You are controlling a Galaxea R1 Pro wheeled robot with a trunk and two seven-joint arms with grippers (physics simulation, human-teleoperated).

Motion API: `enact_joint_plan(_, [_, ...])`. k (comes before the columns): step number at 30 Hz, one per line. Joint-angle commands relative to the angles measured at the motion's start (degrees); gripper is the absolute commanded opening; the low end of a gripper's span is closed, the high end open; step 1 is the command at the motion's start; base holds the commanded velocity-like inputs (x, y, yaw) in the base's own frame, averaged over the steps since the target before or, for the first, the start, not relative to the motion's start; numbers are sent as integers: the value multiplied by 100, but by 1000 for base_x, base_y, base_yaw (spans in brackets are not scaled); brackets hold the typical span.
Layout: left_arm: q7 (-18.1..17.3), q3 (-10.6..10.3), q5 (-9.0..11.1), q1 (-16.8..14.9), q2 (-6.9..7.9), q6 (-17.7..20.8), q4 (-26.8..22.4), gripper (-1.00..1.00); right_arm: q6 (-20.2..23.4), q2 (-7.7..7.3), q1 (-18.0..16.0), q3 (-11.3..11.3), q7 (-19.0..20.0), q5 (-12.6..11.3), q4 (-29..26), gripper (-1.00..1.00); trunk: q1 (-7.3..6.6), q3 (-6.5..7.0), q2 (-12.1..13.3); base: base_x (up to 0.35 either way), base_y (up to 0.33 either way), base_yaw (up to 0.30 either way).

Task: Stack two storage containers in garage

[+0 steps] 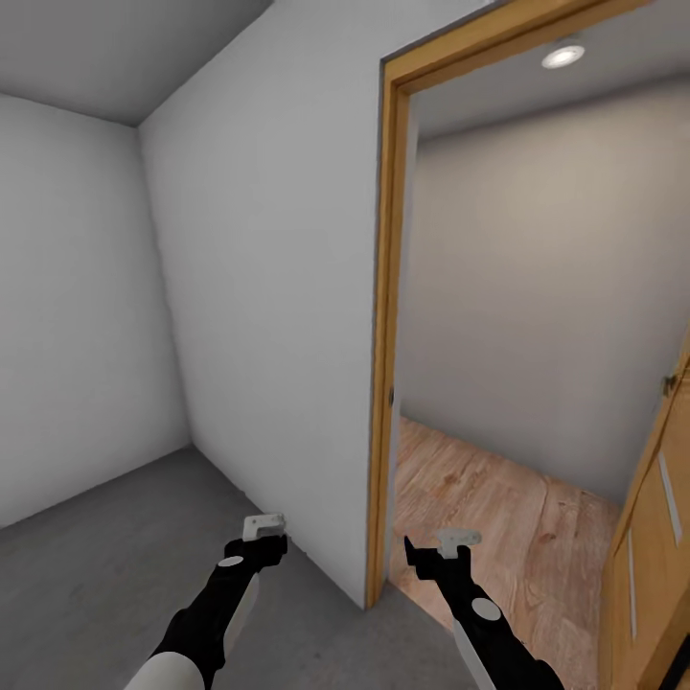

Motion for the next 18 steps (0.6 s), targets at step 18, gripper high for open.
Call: enact_joint_plan(18, [1,19,-17,1,-5,32,-11,100,-10,-2,-3,20,-28,-59,1,100,2,115,-4,0,0,-223])
